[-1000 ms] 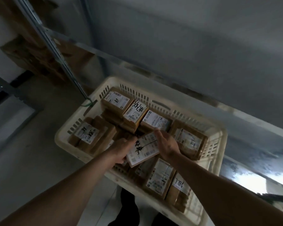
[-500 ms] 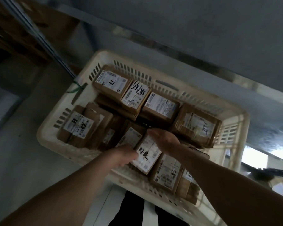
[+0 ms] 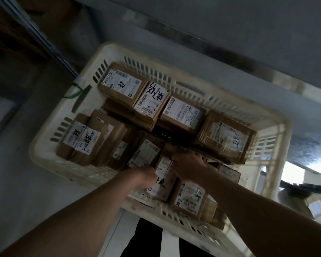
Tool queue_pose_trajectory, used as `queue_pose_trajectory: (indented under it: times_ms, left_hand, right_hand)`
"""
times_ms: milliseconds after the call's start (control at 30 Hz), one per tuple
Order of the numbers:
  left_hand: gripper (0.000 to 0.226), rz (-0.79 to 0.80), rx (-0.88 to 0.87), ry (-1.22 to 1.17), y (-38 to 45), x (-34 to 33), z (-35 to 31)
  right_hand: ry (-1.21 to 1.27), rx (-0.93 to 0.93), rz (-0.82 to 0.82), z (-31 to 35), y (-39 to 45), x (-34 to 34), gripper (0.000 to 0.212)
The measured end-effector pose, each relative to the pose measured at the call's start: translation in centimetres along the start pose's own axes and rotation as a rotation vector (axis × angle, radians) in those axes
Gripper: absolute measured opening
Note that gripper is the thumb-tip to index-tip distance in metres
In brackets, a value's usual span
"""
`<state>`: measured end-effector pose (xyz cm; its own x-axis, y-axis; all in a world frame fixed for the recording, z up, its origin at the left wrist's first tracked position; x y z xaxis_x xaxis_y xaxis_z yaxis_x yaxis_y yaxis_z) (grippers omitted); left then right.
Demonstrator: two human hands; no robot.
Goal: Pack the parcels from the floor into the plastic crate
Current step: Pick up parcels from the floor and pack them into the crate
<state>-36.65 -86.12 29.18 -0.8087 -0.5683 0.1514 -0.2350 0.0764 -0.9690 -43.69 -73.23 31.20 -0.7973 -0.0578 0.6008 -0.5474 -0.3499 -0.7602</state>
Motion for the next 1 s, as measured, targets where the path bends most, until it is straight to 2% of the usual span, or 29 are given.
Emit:
queue_pose_trajectory:
  times_ms: [233, 300, 400, 500, 633, 800, 900, 1000]
  left_hand:
    - [0.027, 0.016, -0.003, 0.073, 0.3, -0.8, 0.2]
    - [0.029, 0.016, 0.003, 0.039, -0.3, -0.9, 0.0]
    - [0.053, -0.026, 0.002, 0.006, -1.5, -0.5, -0.5]
    - [0.062, -0.086, -0.021, -0.066, -3.0, 0.0, -1.3]
    - [0.058, -0.148, -0.079, -0.118, -5.2, 1.0, -3.0]
    - [0.061, -0.273, -0.165, -0.172, -9.4, 2.1, -5.9]
    - [0.053, -0.356, -0.256, -0.249, -12.4, 2.4, -8.1]
    - [0.065, -0.41, -0.308, -0.304, -15.3, 2.4, -10.0]
  right_hand:
    - [-0.07, 0.05, 0.011, 0.1, -0.3, -0.3, 0.035]
    - [-0.044, 0.056, -0.008, 0.1, -0.6, -0.2, 0.037]
    - [0.056, 0.063, -0.082, -0.1, -1.0, 0.3, 0.032]
    - [0.143, 0.046, -0.134, -0.3, -2.0, 1.1, 0.022]
    - [0.304, 0.013, -0.18, -0.8, -4.1, 2.7, 0.025]
    - [0.361, 0.053, -0.267, -1.3, -8.2, 5.5, 0.038]
    - [0.394, 0.084, -0.327, -2.0, -10.7, 7.1, 0.043]
    - [0.412, 0.1, -0.399, -3.2, -13.5, 8.7, 0.042]
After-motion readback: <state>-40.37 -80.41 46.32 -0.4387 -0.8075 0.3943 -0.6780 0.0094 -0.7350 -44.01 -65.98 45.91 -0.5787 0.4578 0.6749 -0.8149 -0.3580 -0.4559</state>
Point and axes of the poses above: each hand's wrist, its own y-axis towards the middle knuckle, its own x-axis out of the back of the hand, z = x × y, the point moved 8 cm from there along y, towards the middle knuckle, and after that the axes turned 2 degrees about x, right-handed, at the moved point
